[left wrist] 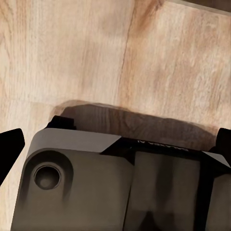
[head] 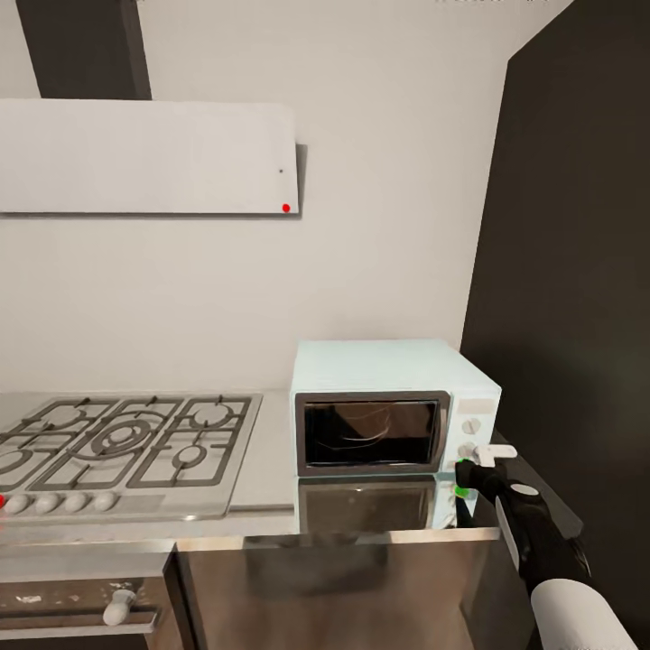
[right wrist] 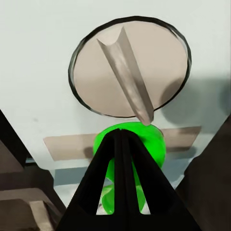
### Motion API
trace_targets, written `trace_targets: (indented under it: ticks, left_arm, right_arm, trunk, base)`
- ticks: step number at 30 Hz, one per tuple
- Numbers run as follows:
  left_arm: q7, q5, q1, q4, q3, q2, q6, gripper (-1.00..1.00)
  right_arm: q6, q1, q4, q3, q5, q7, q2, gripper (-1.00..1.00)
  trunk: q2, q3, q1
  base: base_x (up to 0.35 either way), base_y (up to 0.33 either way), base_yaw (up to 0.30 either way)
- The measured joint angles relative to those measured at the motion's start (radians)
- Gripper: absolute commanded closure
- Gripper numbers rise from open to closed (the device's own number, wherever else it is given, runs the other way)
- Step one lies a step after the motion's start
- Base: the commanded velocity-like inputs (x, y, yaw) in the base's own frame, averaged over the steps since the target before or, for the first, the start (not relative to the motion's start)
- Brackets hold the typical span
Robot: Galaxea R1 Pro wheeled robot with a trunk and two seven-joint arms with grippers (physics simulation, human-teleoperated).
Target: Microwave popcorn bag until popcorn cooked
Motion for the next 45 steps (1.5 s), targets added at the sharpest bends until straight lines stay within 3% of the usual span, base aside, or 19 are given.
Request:
trace_targets:
  ticks: [5, 10, 13, 17, 22, 25, 27, 30, 33, 35, 38, 40, 41, 42, 45]
  left_arm:
    - [-0.008, -0.002, 0.001, 0.0, 0.0, -0.001, -0.001, -1.0]
    - [-0.009, -0.002, 0.0, 0.001, 0.0, -0.002, -0.001, -1.0]
    - [-0.009, -0.002, 0.0, 0.001, -0.001, -0.002, -0.001, -1.0]
    - [-0.009, -0.002, 0.0, 0.001, 0.0, -0.002, -0.001, -1.0]
    - [-0.009, -0.002, 0.0, 0.0, 0.0, -0.002, -0.001, -1.0]
    - [-0.009, -0.002, 0.0, 0.0, -0.001, -0.002, -0.001, -1.0]
    - [-0.009, -0.003, 0.0, 0.001, -0.002, -0.003, -0.001, -1.0]
    - [-0.009, -0.002, 0.0, 0.001, -0.002, -0.003, -0.001, -1.0]
    - [-0.009, -0.002, 0.0, 0.0, -0.001, -0.003, -0.001, -1.0]
    - [-0.009, -0.002, 0.0, 0.0, -0.001, -0.003, -0.001, -1.0]
    - [-0.009, -0.002, 0.0, 0.0, -0.001, -0.003, -0.001, -1.0]
    - [-0.009, -0.002, 0.0, 0.001, -0.001, -0.003, -0.001, -1.0]
    - [-0.009, -0.001, 0.0, 0.001, -0.001, -0.003, -0.001, -1.0]
    - [-0.009, -0.001, 0.0, 0.001, -0.001, -0.003, 0.0, -1.0]
    - [-0.009, -0.001, 0.0, 0.002, 0.0, -0.002, 0.0, -1.0]
  right_arm:
    - [0.0, 0.001, 0.0, 0.0, 0.003, -0.001, 0.001, 1.0]
    - [0.001, 0.001, -0.013, 0.001, 0.005, -0.005, 0.001, 1.0]
    - [0.021, 0.0, -0.125, -0.001, 0.004, 0.0, 0.003, 1.0]
    - [0.201, 0.001, -0.299, -0.006, 0.002, 0.006, 0.011, 1.0]
    - [0.246, 0.001, -0.317, -0.002, 0.0, 0.008, 0.019, 1.0]
    - [0.334, 0.004, -0.34, 0.037, -0.001, 0.009, 0.025, 1.0]
    - [0.402, 0.008, -0.408, 0.073, 0.0, 0.008, 0.027, 1.0]
    - [0.454, 0.006, -0.475, 0.084, -0.004, 0.008, 0.027, 1.0]
    - [0.464, 0.005, -0.466, 0.086, -0.005, 0.006, 0.036, 1.0]
    - [0.46, 0.005, -0.393, 0.086, -0.005, 0.002, 0.042, 1.0]
    - [0.419, 0.006, -0.121, 0.087, 0.017, -0.006, 0.04, 1.0]
    - [0.316, 0.006, 0.071, 0.088, 0.068, -0.009, 0.04, 1.0]
    - [0.213, 0.006, 0.202, 0.088, 0.114, -0.022, 0.041, 1.0]
    - [0.161, 0.006, 0.3, 0.089, 0.135, -0.039, 0.04, 1.0]
    - [-0.03, 0.006, 0.6, 0.09, 0.167, -0.14, 0.034, 1.0]
  trunk:
    - [0.001, 0.0, 0.017]
    - [0.001, 0.0, 0.017]
    - [0.001, 0.0, 0.017]
    - [0.001, 0.0, 0.017]
    - [0.001, 0.0, 0.017]
    - [0.001, 0.0, 0.017]
    - [0.001, 0.0, 0.017]
    - [0.001, 0.0, 0.017]
    - [0.001, 0.0, 0.017]
    - [0.001, 0.0, 0.017]
    - [0.001, 0.0, 0.017]
    - [0.001, 0.0, 0.017]
    - [0.001, 0.0, 0.017]
    - [0.001, 0.0, 0.017]
    - [0.001, 0.0, 0.016]
  base:
    - [-0.203, 0.0, 0.0]
    - [-0.341, 0.0, 0.0]
    - [-0.344, 0.0, 0.0]
    - [-0.344, 0.0, 0.0]
    - [-0.344, 0.0, 0.0]
    - [-0.344, 0.0, 0.0]
    - [-0.344, 0.0, 0.0]
    - [-0.344, 0.0, 0.0]
    - [-0.344, 0.0, 0.0]
    - [-0.344, 0.0, 0.0]
    - [-0.344, 0.0, 0.0]
    - [-0.344, 0.0, 0.0]
    - [-0.344, 0.0, 0.0]
    - [-0.316, 0.0, 0.0]
    - [-0.164, 0.0, 0.0]
